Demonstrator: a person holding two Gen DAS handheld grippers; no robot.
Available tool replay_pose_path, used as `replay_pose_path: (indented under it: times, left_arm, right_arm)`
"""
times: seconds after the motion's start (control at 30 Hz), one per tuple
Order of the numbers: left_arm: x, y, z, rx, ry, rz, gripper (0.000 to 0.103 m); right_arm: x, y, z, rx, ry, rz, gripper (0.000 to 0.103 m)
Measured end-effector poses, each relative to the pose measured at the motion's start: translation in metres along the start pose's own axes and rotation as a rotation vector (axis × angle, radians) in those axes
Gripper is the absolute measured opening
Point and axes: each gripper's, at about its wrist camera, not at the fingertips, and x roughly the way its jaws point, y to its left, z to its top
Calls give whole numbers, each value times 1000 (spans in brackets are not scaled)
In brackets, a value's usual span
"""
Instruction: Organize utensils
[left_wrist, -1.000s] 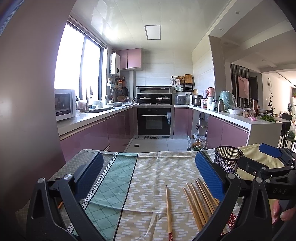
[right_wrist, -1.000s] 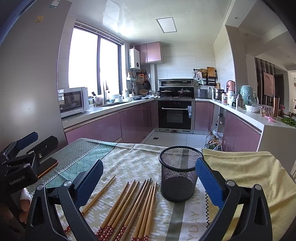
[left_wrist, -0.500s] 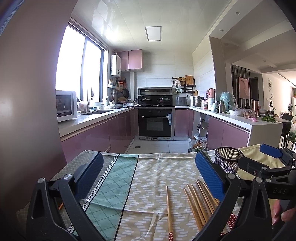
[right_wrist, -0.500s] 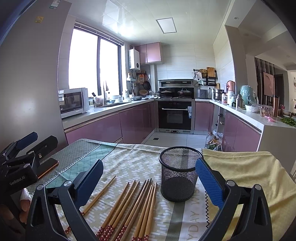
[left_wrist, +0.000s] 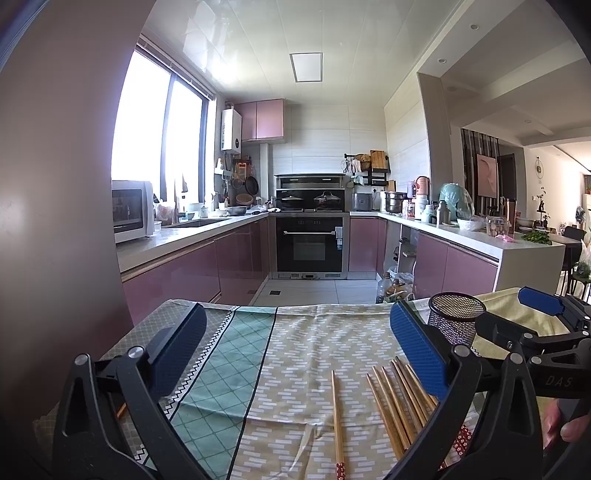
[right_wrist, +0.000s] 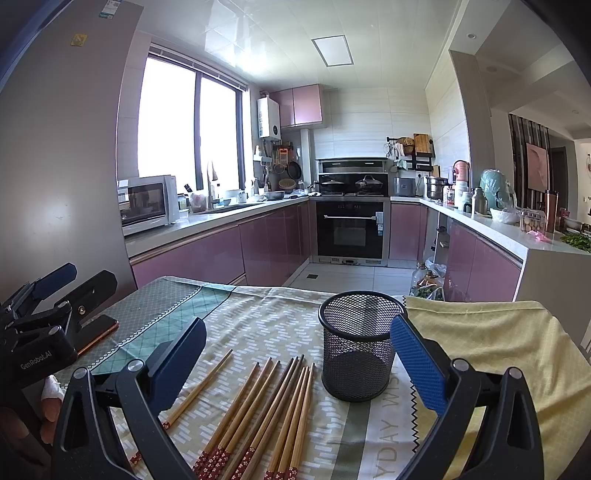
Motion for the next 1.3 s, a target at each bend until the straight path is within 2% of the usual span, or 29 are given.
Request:
replay_pose_path:
  times: [1.3]
  left_arm:
    - [1, -4, -1, 0, 15, 3, 98]
  right_arm:
    - [4, -1, 0, 7, 12, 14, 96]
